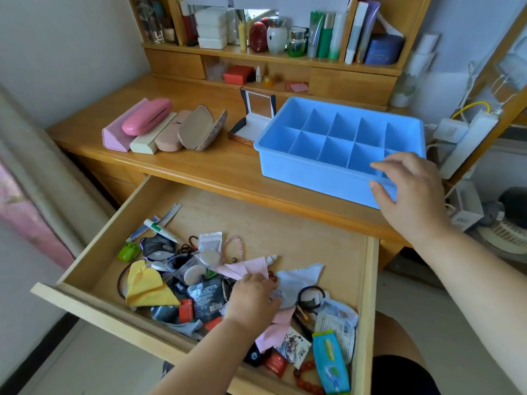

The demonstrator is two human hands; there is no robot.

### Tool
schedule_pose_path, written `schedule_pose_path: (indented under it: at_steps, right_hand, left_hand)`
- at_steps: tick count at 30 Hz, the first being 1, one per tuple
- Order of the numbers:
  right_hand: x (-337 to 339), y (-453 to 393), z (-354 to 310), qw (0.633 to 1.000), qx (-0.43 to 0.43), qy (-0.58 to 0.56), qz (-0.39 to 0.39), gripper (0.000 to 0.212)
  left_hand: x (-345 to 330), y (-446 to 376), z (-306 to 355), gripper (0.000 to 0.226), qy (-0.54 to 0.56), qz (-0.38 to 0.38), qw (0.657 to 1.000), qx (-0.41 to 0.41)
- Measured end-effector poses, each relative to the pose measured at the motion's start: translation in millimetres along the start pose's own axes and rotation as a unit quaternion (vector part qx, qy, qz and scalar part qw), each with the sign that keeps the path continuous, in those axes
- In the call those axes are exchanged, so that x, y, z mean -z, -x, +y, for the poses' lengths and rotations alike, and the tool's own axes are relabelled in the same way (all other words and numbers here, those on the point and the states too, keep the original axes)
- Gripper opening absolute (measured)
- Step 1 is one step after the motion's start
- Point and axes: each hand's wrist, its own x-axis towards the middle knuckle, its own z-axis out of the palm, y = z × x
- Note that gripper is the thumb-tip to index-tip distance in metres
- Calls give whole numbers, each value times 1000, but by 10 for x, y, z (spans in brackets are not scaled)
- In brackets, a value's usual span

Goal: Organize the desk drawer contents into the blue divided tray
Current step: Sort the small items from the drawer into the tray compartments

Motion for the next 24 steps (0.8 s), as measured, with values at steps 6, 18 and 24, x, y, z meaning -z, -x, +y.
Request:
schedule_pose_path:
  at_steps: [6, 18, 24]
  right_hand:
    - [-222, 651, -576, 957, 41, -154, -240, 17]
    - [-599, 1051, -854, 801, -385, -376, -264, 25]
    - [-481, 1152, -761, 817, -368, -344, -278, 38]
  left_hand:
    - [-37, -125, 221, 25, 6, 0, 1000, -2]
    - [203, 239, -36, 27, 125, -43, 990, -48]
    - [55, 217, 44, 17, -19, 37, 997, -70]
